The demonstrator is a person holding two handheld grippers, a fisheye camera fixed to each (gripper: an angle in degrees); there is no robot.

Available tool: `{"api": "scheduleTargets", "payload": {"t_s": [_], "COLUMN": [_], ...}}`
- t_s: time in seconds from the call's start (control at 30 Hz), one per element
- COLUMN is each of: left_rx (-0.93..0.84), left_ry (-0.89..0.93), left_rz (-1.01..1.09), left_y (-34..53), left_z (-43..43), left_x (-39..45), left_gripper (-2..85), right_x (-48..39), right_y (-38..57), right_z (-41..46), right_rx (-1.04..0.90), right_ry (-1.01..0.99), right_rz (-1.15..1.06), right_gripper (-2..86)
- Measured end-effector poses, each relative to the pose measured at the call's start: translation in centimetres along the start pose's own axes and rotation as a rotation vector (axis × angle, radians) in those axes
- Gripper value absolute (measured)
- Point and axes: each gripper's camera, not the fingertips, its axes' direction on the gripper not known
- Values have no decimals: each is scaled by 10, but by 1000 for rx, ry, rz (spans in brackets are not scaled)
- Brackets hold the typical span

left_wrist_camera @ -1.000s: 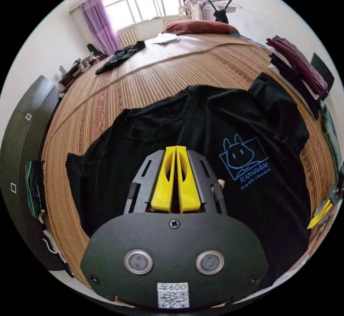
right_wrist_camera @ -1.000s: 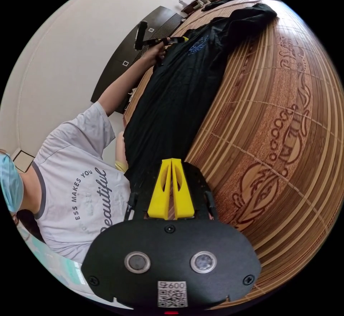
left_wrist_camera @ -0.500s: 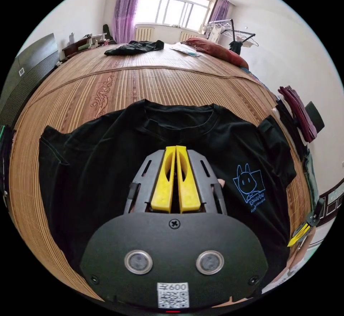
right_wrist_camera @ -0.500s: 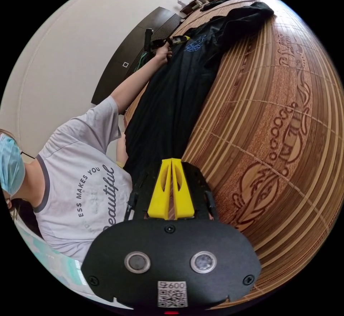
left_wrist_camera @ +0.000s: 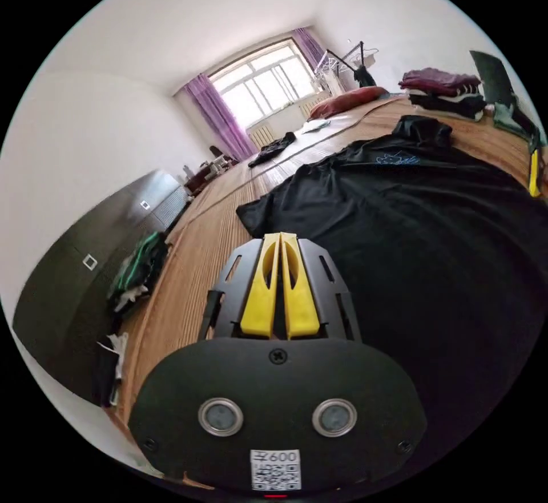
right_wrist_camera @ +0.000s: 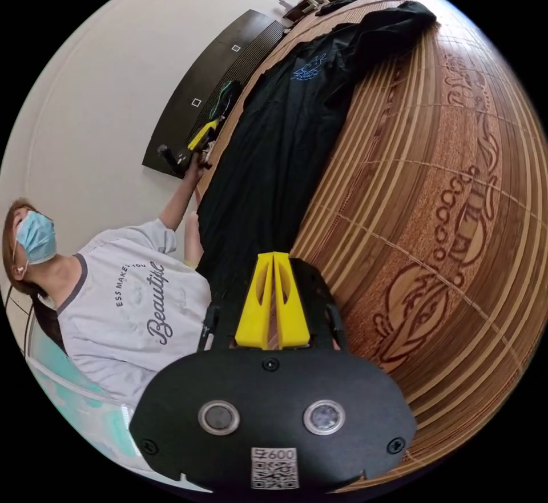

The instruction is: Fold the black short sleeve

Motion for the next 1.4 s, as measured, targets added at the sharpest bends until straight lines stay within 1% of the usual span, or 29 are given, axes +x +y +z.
{"api": "scheduleTargets", "payload": {"t_s": [0.03,0.07,0.1,0.13,0.2,0.23,0.27,0.3,0.37,0.43,0.5,0.57,0.63,0.7,0.77,0.8,0.87,0.9,0.93,0.97,1.0,1.07,1.1,1.13,1.2,1.27,1.3,1.37,1.4], "left_rx": [3,-20,-35,-58,-124,-207,-261,-281,-366,-370,-366,-372,-372,-364,-341,-333,-296,-297,-301,-303,-307,-325,-328,-331,-326,-303,-297,-283,-277], "left_ry": [129,251,287,314,303,340,405,446,545,581,599,610,640,673,761,783,824,832,848,861,872,938,947,959,993,1018,1024,1045,1050], "left_rz": [-119,-200,-241,-324,-510,-607,-618,-612,-635,-655,-673,-681,-673,-699,-791,-815,-861,-866,-867,-855,-846,-805,-796,-788,-800,-834,-846,-903,-923], "left_y": [23,41,48,63,83,89,89,90,95,98,101,100,100,106,125,129,141,143,145,145,145,143,142,143,146,152,154,164,167], "left_z": [-8,-4,1,15,44,65,83,91,120,130,135,143,148,153,157,158,160,160,161,162,162,166,166,168,170,171,172,175,175], "left_x": [-37,-70,-85,-113,-152,-175,-187,-191,-208,-223,-236,-248,-256,-269,-290,-295,-313,-316,-320,-322,-322,-319,-318,-319,-323,-336,-339,-352,-356], "left_gripper": [6,6,6,5,5,6,6,6,6,6,6,6,6,5,4,3,2,2,2,1,1,2,2,1,1,1,1,1,1], "right_x": [-28,-49,-94,-137,-201,-246,-269,-315,-381,-453,-481,-486,-462,-436,-424,-421,-410,-396,-375,-364,-350,-348,-358,-383,-435,-478,-496,-517,-525], "right_y": [-15,-24,-49,-78,-136,-185,-211,-265,-348,-440,-503,-564,-619,-625,-601,-574,-524,-492,-475,-473,-473,-468,-461,-446,-419,-404,-400,-391,-386], "right_z": [0,-4,-20,-32,-16,18,40,92,180,298,377,448,529,561,554,536,496,475,468,470,484,507,517,520,530,547,557,566,574], "right_rx": [-58,-37,97,279,440,465,467,459,420,420,404,319,188,136,199,278,430,499,479,434,330,277,290,358,442,435,411,414,403], "right_ry": [130,213,345,394,360,330,326,344,433,556,593,642,812,973,1029,1033,959,849,721,667,600,611,651,691,757,790,782,670,566], "right_rz": [37,41,56,73,7,-84,-128,-209,-285,-395,-433,-414,-325,-251,-218,-203,-135,-100,-65,-44,-32,-38,-40,-85,-199,-302,-326,-398,-457], "right_gripper": [-8,-8,-8,-7,-5,-2,-1,7,65,111,116,127,132,132,128,124,119,115,110,106,94,69,54,23,1,-4,-6,-7,-7]}}
